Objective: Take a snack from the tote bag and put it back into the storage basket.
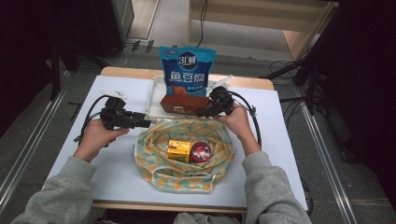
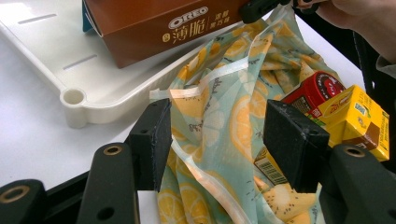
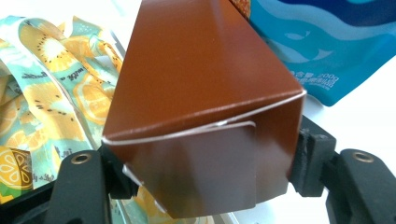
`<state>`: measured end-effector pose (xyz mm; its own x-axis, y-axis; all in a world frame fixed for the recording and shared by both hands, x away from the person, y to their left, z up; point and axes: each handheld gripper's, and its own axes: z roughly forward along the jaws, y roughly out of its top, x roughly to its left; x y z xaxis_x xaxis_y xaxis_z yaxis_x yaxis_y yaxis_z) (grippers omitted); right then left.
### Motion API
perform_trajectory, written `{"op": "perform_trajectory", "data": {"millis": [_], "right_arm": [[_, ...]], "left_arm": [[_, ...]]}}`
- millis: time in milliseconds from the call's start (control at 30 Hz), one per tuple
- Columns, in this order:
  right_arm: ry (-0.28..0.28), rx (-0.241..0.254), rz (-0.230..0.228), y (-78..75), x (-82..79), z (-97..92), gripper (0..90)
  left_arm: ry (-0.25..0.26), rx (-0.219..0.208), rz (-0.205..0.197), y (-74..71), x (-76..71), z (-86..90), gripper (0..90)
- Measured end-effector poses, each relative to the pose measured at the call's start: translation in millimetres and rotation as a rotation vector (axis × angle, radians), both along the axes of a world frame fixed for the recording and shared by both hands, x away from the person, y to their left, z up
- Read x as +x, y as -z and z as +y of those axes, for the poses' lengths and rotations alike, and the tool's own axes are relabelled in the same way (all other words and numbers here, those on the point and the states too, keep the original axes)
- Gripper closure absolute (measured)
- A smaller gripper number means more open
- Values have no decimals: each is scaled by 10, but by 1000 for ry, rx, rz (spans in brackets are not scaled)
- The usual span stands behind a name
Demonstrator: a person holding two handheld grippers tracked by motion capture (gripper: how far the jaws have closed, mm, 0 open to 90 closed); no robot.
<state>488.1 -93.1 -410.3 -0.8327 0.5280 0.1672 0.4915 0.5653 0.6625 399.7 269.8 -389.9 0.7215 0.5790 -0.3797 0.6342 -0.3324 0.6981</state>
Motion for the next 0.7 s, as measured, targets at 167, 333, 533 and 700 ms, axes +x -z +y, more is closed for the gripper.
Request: {"op": "perform_trajectory", "data": {"millis": [167,333,533,700], "right_arm": [[14,9,12,16,12,-27,288],[20,-3,-1,7,13,-25,291],[20,-17,-29,-20,29,-26,324],[23,-16,-24,18,40,-28,315]], "left_arm": [[-2,0,1,1,1,1,426],[-2,-2,4,5,-1,-9,426],[-2,-1,2,5,1,-4,426],[-2,-2,4,6,0,-5,426]]}}
